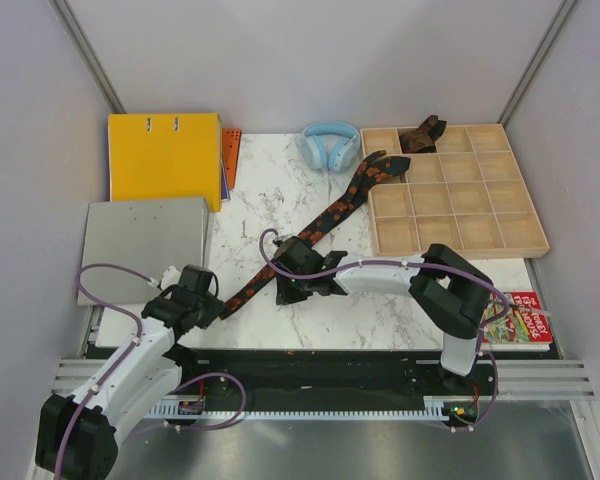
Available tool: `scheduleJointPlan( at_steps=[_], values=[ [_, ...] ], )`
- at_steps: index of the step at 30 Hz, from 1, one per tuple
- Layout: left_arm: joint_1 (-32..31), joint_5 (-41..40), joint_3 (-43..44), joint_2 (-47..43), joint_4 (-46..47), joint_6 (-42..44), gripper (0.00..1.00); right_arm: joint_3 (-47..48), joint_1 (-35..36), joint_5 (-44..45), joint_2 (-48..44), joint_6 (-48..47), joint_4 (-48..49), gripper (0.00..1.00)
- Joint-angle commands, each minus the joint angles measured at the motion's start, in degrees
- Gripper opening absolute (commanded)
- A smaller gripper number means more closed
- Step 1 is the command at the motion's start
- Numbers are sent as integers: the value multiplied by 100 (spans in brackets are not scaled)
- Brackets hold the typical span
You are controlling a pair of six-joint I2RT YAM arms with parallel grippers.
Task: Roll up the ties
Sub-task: Roll the tie at the center of the board.
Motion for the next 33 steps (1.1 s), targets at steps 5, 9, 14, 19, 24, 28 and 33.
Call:
scheduleJointPlan(
  at_steps=[5,9,14,19,24,28,33],
  values=[
    [-68,-329,11,182,422,273,19,93,-137,-126,75,-29,217,19],
    [-86,-276,213,253,309,501,7,163,-146,-257,31,6,225,18],
    [-86,-172,644,77,-157,607,2,488,-128,-390,-180,234,217,15],
    [-95,31,811,24,-360,686,2,935,-14,-609,-111,577,392,11],
    [-139,172,837,-20,-421,757,2,1235,188,-671,215,1033,681,3],
    [-209,224,890,85,-474,739,2,1480,267,-600,688,1227,849,0],
    [-271,251,995,59,-597,757,2,1544,426,-715,1234,1306,981,0]
  ],
)
